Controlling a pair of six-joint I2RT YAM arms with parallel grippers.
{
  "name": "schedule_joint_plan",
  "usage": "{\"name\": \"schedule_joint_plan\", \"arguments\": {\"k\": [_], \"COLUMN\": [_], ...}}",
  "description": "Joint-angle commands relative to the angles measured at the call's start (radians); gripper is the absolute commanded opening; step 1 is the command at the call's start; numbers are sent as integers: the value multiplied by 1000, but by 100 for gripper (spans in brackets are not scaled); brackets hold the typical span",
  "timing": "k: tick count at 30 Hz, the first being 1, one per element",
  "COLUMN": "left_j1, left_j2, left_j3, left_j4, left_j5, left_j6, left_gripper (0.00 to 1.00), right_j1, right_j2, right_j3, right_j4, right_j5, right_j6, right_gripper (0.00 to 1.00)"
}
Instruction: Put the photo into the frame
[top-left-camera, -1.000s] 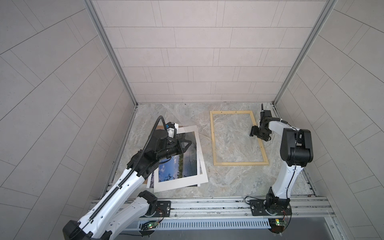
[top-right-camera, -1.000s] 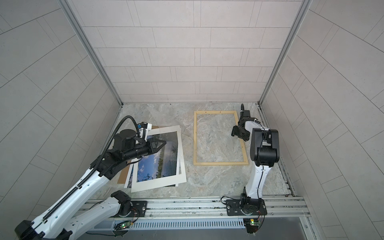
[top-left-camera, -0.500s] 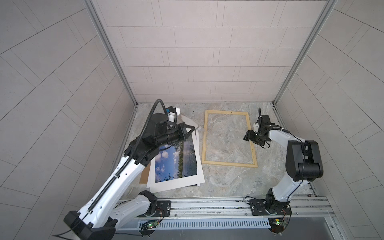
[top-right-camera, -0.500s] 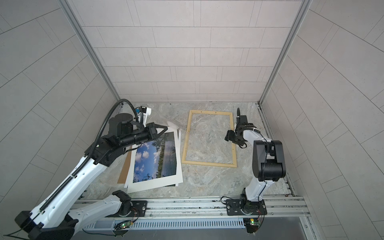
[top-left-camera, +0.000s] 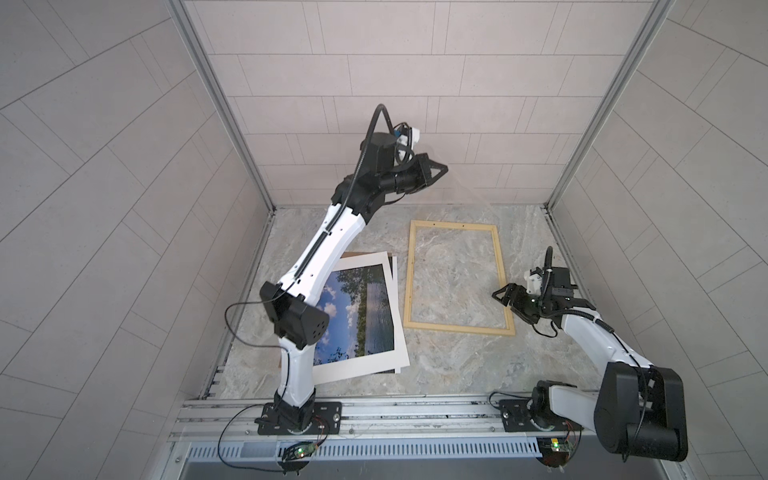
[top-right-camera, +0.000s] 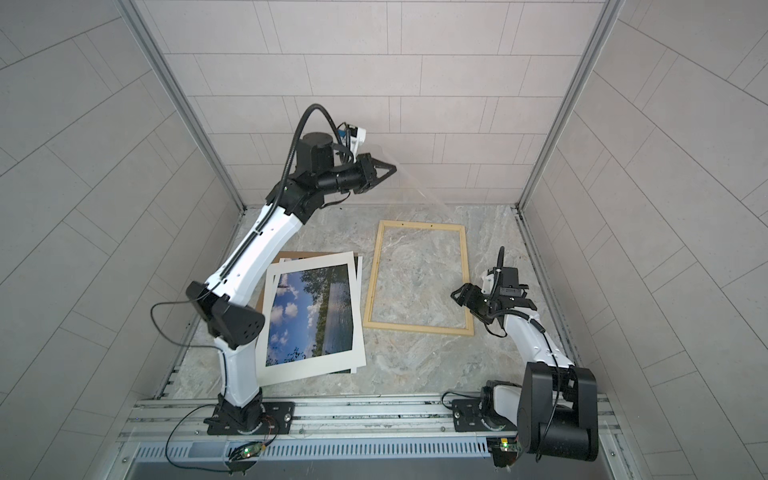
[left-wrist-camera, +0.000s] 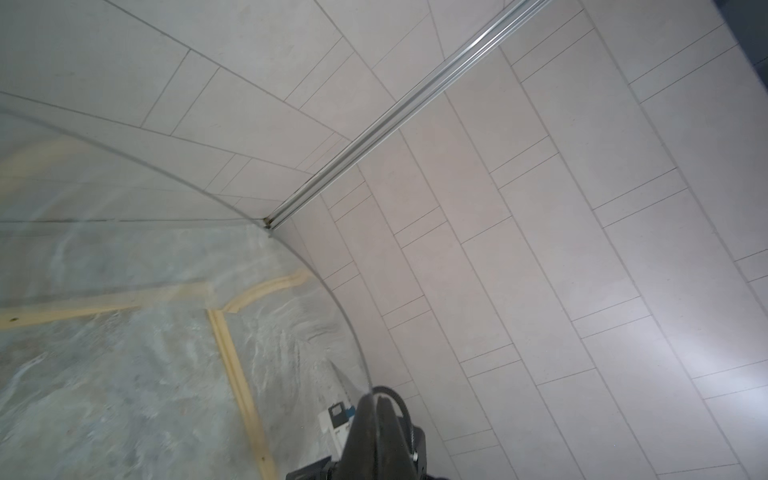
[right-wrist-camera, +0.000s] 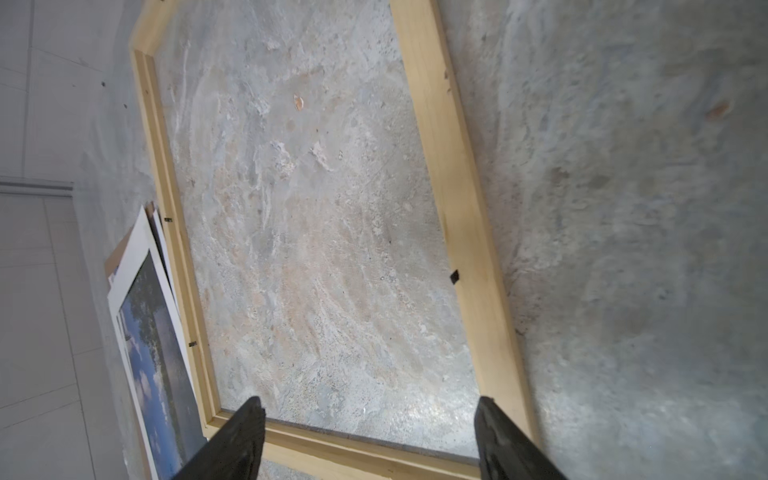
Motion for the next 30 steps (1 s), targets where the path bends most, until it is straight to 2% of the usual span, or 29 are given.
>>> {"name": "schedule_joint_plan", "arguments": {"k": [1, 4, 6, 9, 12, 18, 21, 23, 26, 30], "left_j1": [-15, -22, -33, -51, -79, -112, -111, -110, -106, -94], "left_j2": [32, -57, -120, -157, -148, -51, -51, -59, -49, -71], "left_j3": [58, -239, -483, -763, -957, -1131, -1194, -1225, -1248, -1249], "left_j4": [213, 355, 461, 570, 674, 891, 947, 934, 1058, 1102], "left_j5": [141, 94, 67, 12, -44, -83, -125, -160, -151, -157], "left_j6": [-114, -128, -134, -154, -179, -332, -365, -406, -534, -607], "left_gripper": [0, 0, 0, 0, 0, 0, 0, 0, 0, 0], "right_j1": [-117, -261, -312, -317, -319, -321, -320, -320, -321, -326], "right_j2": [-93, -134, -138, -120, -111, -84, -57, -38, -23, -64], "right_j3": [-58, -94, -104, -154, -207, -245, -240, -231, -216, -206], "right_j4": [64, 86, 86, 155, 233, 278, 280, 280, 278, 229], "right_j5": [-12, -85, -125, -175, -214, -233, -250, -267, -282, -261], "right_j6": [41, 73, 78, 147, 209, 210, 205, 207, 215, 175], "right_gripper": [76, 74, 74, 75, 75, 76, 77, 77, 77, 77]}}
